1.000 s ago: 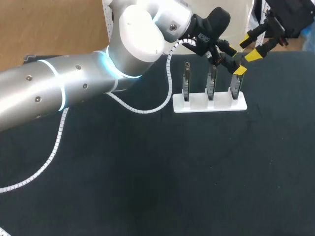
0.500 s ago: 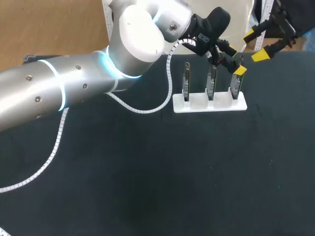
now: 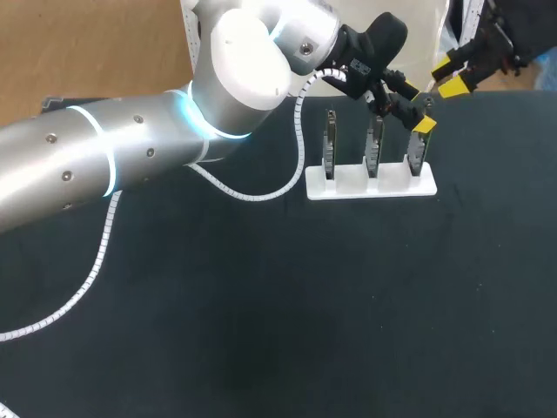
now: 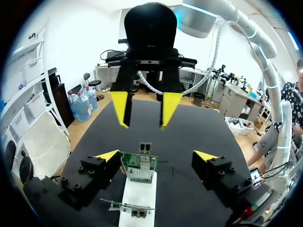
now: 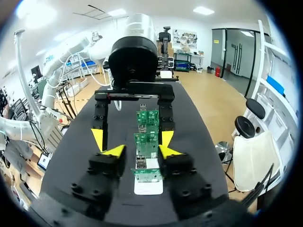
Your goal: Pick up the optical module with the left hand, and insert it into the network port with the right hand.
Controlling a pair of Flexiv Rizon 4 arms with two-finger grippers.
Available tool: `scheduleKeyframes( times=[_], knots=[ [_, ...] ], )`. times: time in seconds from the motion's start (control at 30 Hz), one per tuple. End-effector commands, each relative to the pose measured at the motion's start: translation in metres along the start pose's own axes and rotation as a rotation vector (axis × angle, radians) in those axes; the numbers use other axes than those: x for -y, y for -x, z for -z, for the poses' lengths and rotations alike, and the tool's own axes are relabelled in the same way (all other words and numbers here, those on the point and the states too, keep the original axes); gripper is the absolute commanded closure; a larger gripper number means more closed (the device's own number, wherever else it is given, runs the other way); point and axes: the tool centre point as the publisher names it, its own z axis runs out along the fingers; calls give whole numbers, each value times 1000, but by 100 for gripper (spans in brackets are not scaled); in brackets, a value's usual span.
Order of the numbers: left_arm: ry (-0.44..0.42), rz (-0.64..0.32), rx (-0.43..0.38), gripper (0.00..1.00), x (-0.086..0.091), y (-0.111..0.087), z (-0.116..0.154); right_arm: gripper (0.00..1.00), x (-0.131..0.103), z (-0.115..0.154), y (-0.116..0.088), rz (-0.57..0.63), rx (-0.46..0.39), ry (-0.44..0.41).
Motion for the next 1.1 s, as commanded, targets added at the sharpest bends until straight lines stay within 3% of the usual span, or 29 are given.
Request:
scheduleKeyframes(
  times=[0.03, 1.1],
  knots=[
    [-2, 1, -6, 0, -1, 1, 0, 100, -1, -4, 0, 0, 4, -6],
    [-2, 1, -6, 0, -1, 1, 0, 100, 3, -22, -7, -18, -4, 15]
  ],
)
